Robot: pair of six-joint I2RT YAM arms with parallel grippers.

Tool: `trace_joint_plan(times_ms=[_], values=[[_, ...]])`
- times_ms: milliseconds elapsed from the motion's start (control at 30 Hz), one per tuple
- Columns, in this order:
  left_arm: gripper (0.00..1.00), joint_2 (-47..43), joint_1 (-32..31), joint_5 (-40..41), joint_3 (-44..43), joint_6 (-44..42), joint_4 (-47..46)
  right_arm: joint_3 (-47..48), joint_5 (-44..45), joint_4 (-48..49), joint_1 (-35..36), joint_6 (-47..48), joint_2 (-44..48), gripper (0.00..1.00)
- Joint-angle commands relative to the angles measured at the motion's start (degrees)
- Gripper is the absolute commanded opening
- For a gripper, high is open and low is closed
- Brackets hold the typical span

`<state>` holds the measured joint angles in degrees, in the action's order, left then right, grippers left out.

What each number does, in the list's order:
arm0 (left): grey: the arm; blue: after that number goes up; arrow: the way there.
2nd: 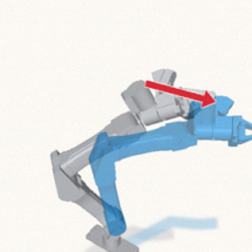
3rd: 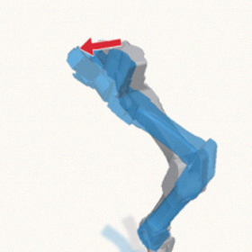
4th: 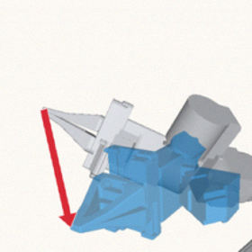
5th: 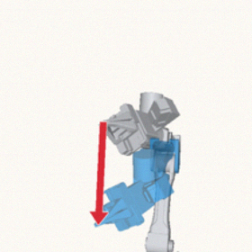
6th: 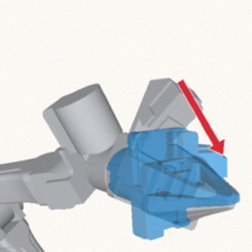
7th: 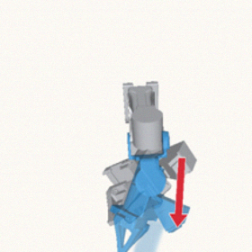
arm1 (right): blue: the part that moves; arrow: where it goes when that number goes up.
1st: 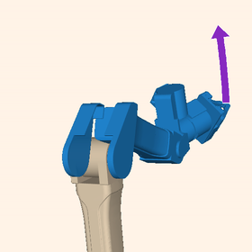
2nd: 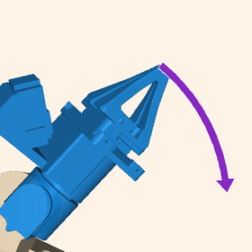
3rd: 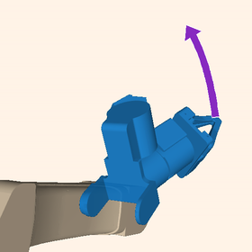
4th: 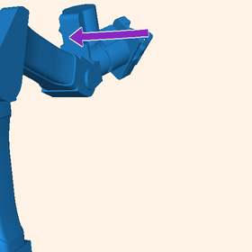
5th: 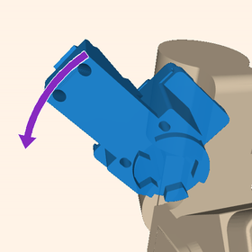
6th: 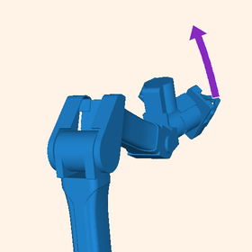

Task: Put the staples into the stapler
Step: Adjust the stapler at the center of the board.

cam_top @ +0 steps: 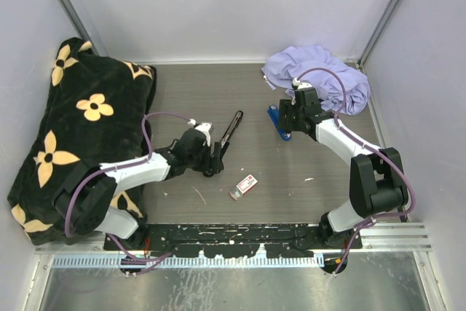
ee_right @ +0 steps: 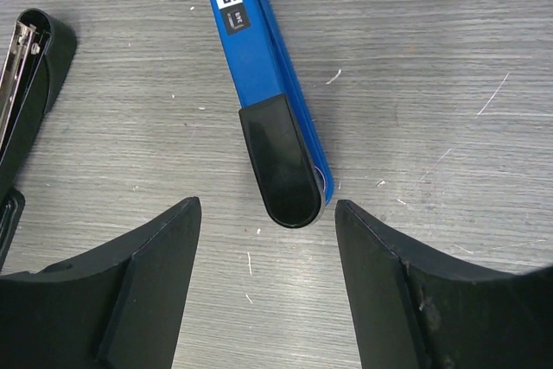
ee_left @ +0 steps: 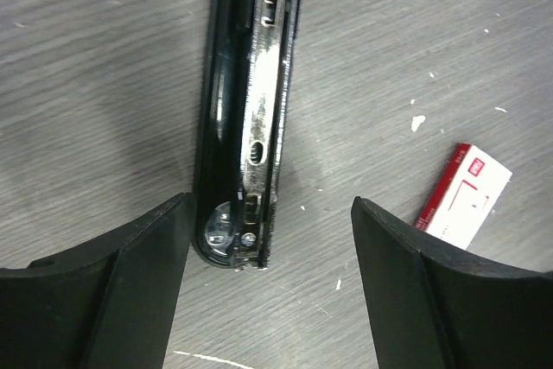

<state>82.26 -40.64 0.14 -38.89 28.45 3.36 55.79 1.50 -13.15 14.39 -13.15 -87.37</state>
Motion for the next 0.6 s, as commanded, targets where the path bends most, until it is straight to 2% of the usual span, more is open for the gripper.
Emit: trace_joint_plan(times_ms=[0,300,433,567], values=[[0.76,1.0,-0.1,-7.5,-2.2,1.4,-2.2,2.4,-0.7,0.2,-0.2,1.3,0.2,0.69],[0.76,3.4,-1.4,-16.1,-2.6,1.9,-7.2,2.9,1.0,0.0,-0.2,1.8,-0.3,0.69],[0.77,1.4,-1.6,-11.3,-2.6,0.5,-4.6,4.0,3.2,-0.5,-0.2,3.6,-2.3,0.7],[0.82,-4.1,0.0,-5.2,-0.2,0.3,-3.3,6.3,1.6,-1.4,-0.2,6.1,-5.3,0.7]])
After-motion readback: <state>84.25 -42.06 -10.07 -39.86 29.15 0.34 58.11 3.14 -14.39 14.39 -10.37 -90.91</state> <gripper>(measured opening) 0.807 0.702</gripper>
